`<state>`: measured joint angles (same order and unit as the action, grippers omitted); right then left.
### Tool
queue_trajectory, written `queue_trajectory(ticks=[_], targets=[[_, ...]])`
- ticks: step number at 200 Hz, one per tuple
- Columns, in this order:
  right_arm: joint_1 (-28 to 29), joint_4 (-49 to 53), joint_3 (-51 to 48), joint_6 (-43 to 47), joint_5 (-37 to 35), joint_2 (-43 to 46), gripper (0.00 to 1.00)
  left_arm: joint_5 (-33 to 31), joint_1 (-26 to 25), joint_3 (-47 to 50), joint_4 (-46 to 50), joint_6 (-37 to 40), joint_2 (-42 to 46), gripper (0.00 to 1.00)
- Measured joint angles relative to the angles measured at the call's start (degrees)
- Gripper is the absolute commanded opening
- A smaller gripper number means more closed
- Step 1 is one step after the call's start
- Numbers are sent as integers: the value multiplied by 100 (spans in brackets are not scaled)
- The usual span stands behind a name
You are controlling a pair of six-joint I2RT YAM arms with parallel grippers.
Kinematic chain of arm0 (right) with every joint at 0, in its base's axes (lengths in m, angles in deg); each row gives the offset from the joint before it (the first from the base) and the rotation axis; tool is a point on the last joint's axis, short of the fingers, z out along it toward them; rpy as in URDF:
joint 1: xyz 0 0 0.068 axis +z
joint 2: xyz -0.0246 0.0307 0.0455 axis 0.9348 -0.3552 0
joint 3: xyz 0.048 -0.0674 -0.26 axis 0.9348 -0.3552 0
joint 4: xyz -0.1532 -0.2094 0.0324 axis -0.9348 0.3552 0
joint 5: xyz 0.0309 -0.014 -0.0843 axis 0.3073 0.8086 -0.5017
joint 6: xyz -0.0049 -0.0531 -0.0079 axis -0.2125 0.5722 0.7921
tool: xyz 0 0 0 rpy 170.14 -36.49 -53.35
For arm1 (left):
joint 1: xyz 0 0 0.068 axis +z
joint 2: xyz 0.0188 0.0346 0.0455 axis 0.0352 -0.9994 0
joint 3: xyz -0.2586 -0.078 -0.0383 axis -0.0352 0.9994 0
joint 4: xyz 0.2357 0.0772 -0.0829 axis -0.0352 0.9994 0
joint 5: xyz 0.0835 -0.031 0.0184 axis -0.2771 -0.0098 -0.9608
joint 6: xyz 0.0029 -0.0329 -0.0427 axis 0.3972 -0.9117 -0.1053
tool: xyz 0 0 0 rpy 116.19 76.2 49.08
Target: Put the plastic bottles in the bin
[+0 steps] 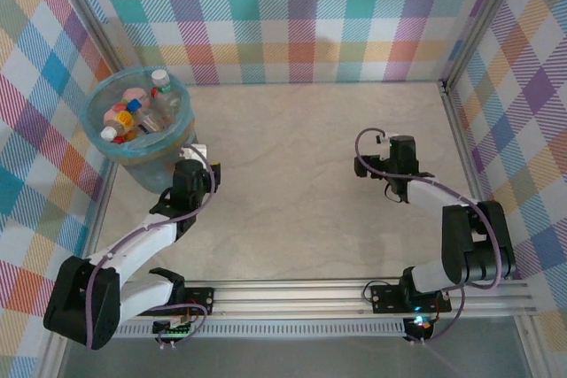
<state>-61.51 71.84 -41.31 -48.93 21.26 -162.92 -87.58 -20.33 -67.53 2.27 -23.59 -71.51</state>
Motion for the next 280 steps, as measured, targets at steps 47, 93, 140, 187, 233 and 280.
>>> queue_trajectory(ticks=[47,93,140,187,233,280], targets=[[-22,-1106,-699,205,404,13,100,1193,789,302,-1224,205,-570,68],[-90,-1996,-1425,343,975,621,100,1867,964,302,-1755,271,-1561,70],[-227,-2411,-1493,334,1423,640,100,2026,1134,330,-2378,310,-1886,71],[-1241,-2787,-1587,-212,2022,638,100,2065,1244,393,-3084,221,-2361,75],[-1285,-3139,-1921,-234,2232,826,100,1917,1250,363,-3167,76,-2559,77],[-1287,-3711,-1818,-66,2140,369,100,1832,1285,332,-3152,-35,-2562,98]])
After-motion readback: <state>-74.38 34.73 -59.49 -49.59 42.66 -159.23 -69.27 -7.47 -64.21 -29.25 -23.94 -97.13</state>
